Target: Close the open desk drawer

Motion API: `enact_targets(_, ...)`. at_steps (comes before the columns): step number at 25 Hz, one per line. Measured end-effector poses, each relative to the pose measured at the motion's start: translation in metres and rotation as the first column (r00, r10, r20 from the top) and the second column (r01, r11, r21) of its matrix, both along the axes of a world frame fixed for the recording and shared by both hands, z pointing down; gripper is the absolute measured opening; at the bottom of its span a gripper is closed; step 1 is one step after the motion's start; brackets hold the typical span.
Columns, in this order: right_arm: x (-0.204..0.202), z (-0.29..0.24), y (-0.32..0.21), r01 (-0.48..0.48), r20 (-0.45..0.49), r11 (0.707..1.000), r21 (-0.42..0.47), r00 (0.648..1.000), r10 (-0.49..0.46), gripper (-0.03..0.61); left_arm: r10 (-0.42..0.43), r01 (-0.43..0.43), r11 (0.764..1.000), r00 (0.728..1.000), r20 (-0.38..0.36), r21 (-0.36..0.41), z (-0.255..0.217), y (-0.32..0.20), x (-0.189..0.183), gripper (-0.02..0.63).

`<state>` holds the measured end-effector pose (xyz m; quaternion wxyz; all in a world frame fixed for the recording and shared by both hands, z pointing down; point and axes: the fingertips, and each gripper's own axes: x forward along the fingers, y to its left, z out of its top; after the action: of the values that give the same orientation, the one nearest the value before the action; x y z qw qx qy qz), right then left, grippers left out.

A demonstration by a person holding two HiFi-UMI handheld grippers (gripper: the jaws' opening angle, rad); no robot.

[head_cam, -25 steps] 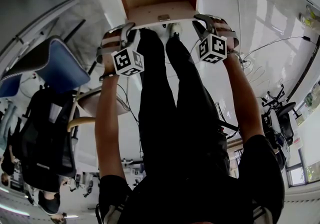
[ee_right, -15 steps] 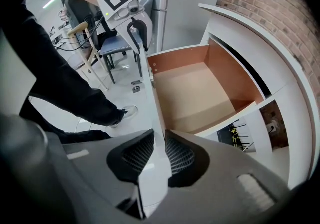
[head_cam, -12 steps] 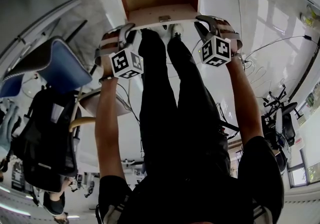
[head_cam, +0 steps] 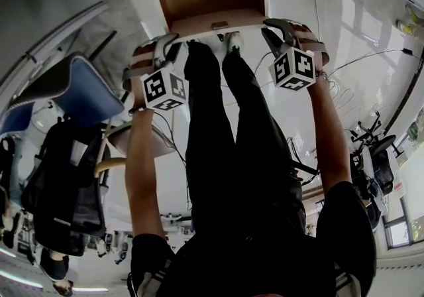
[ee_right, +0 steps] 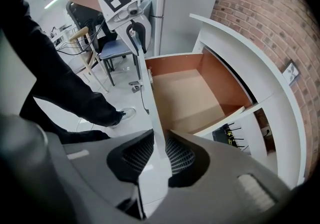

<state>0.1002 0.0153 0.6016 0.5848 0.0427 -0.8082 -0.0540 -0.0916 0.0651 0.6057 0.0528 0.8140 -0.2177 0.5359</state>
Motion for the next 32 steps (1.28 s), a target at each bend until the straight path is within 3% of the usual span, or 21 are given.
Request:
enact_targets(20,0.003,-0.021,-0.029,0.031,-0.034,1.0,0.001,0.999,-0.031,0.078,-0.041,0.041,0.999,0.998,-0.057,-0.006,-0.022,-0.018,0.005,0.095)
enact_targets(32,-0.011,-0.022,-0.055,0.03,-0.023,0.999,0.031,0.999,-0.029,0.077,-0.067,0.068,0.998,0.997,-0.027,0.016,-0.023,-0.049,-0.009,0.1)
